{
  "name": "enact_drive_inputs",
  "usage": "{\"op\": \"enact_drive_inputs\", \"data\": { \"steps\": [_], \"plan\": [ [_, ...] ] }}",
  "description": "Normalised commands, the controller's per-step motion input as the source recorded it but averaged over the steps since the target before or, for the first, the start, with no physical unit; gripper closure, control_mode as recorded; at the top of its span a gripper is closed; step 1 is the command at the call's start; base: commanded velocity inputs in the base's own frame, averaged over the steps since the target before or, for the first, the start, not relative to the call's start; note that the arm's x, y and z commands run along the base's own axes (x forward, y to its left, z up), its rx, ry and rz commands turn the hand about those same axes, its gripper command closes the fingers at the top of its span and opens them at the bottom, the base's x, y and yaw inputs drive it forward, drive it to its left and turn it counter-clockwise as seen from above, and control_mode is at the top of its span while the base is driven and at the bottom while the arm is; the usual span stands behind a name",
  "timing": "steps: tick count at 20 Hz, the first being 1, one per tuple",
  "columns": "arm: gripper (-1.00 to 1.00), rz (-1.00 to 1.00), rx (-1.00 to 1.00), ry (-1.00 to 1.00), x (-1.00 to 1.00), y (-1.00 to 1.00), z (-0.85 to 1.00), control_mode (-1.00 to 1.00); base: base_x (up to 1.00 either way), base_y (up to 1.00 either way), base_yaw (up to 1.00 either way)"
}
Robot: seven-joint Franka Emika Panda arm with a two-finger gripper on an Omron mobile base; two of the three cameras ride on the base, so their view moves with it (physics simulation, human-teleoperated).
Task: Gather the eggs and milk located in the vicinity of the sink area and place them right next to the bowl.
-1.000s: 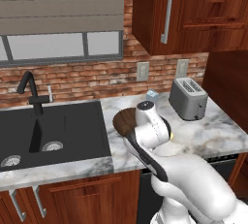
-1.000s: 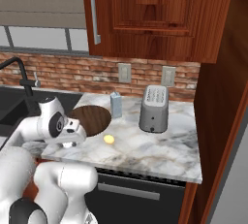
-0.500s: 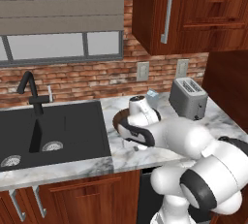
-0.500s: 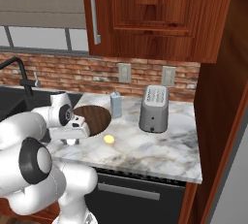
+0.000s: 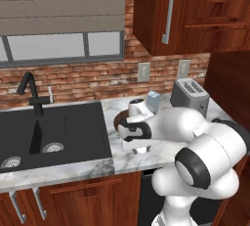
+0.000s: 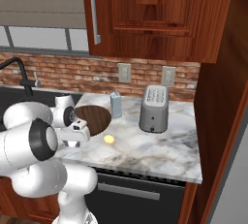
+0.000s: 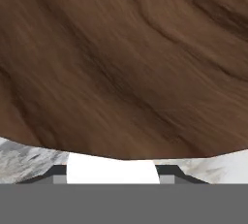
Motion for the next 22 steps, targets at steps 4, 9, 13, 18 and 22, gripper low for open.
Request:
{"op": "enact_drive_inputs", "data": {
  "steps": [4,9,13,18,22],
  "plan": [
    [1.00,-0.11,0.03,-0.05,0.00,0.00,-0.11,-1.00,0.00,0.00,0.00],
    [1.00,-0.11,0.01,-0.13,0.00,0.00,-0.01,-1.00,0.00,0.00,0.00],
    [1.00,-0.10,0.00,-0.16,0.00,0.00,0.00,-1.00,0.00,0.00,0.00],
    [1.00,-0.05,0.00,-0.14,0.00,0.00,-0.02,-1.00,0.00,0.00,0.00],
    [1.00,-0.03,0.00,-0.10,0.00,0.00,-0.05,-1.00,0.00,0.00,0.00]
  ]
}}
